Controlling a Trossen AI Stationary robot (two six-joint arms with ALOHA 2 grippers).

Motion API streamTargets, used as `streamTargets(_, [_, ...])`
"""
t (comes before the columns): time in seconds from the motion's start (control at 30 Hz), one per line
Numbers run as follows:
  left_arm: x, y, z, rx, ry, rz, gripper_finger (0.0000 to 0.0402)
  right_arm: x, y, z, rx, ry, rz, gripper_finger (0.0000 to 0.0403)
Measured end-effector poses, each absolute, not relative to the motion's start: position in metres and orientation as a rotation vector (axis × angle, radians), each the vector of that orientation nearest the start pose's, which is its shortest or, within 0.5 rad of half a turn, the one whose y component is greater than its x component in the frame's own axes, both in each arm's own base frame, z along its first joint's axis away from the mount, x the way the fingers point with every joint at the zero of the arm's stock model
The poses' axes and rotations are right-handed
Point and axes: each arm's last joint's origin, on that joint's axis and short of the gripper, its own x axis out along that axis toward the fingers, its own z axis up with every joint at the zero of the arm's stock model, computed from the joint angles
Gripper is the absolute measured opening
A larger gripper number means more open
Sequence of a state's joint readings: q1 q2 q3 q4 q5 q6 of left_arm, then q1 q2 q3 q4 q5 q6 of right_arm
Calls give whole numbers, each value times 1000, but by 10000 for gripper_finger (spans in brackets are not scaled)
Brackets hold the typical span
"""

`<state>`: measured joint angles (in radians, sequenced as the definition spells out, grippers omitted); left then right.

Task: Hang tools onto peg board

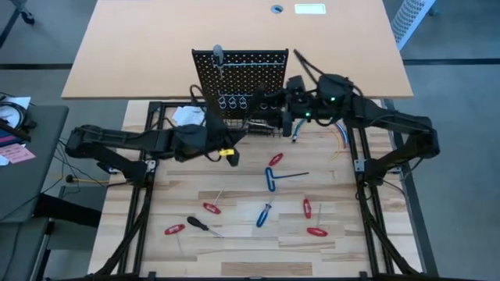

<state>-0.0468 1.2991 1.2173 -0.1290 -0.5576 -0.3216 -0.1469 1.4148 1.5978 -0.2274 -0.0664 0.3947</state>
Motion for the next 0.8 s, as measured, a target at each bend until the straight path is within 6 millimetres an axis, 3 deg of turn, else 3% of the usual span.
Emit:
streamTargets(0.2, [288, 29, 385, -274, 36, 619, 1, 288, -40, 474, 388, -2, -82, 293])
streamTargets(0.5, [280, 81, 392, -300, -53, 717, 0, 288, -34, 468, 389, 57, -83, 294])
streamTargets(0.8, [274, 113, 390, -303, -54, 755, 0, 288, -32, 467, 390, 71, -85, 294])
